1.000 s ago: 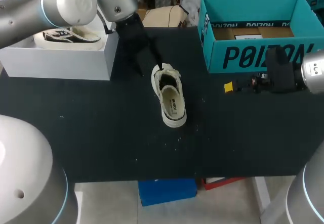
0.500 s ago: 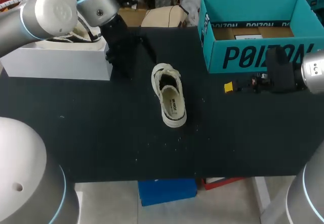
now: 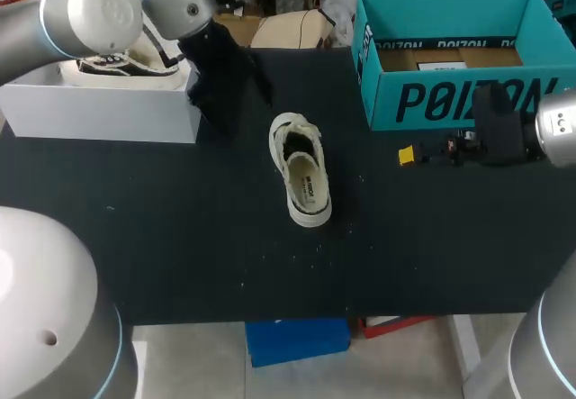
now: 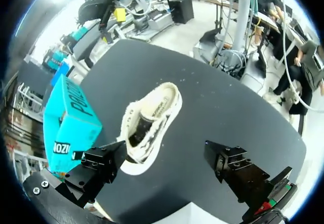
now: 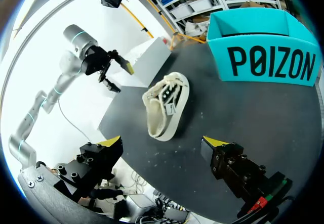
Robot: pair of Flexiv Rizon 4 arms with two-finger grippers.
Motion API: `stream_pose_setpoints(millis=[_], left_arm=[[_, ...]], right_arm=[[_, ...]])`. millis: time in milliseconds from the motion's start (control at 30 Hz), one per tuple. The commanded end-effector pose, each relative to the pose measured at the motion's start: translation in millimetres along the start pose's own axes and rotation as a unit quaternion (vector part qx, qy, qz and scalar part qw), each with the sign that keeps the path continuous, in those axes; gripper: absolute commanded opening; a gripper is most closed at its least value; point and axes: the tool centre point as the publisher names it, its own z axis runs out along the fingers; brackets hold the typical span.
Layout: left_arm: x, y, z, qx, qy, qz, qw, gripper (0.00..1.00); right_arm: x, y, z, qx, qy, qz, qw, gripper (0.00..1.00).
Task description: Take the shoe out of the shoebox, open the shoe tongue, remove and reinsert the insole, then place the shoe into the shoebox
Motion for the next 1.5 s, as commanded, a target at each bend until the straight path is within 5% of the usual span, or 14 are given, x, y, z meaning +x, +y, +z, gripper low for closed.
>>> stream_pose_setpoints(millis=[33,233,567,1500], left_arm=[[18.2,5,-11,0.015,-0.087,-0.252,0.964,1.00],[36.7,14,-8,0.074,-0.144,-0.316,0.935,1.00],[48.8,23,-1,0.093,-0.182,-0.383,0.901,1.00],[48.9,25,-1,0.093,-0.177,-0.386,0.901,1.00]], right_arm=[[0.5,0.4,1,0.001,-0.001,0.001,1.000,1.00],[0.5,0.4,1,0.001,-0.001,0.001,1.000,1.00],[0.5,0.4,1,0.001,-0.001,0.001,1.000,1.00],[0.5,0.4,1,0.001,-0.001,0.001,1.000,1.00]])
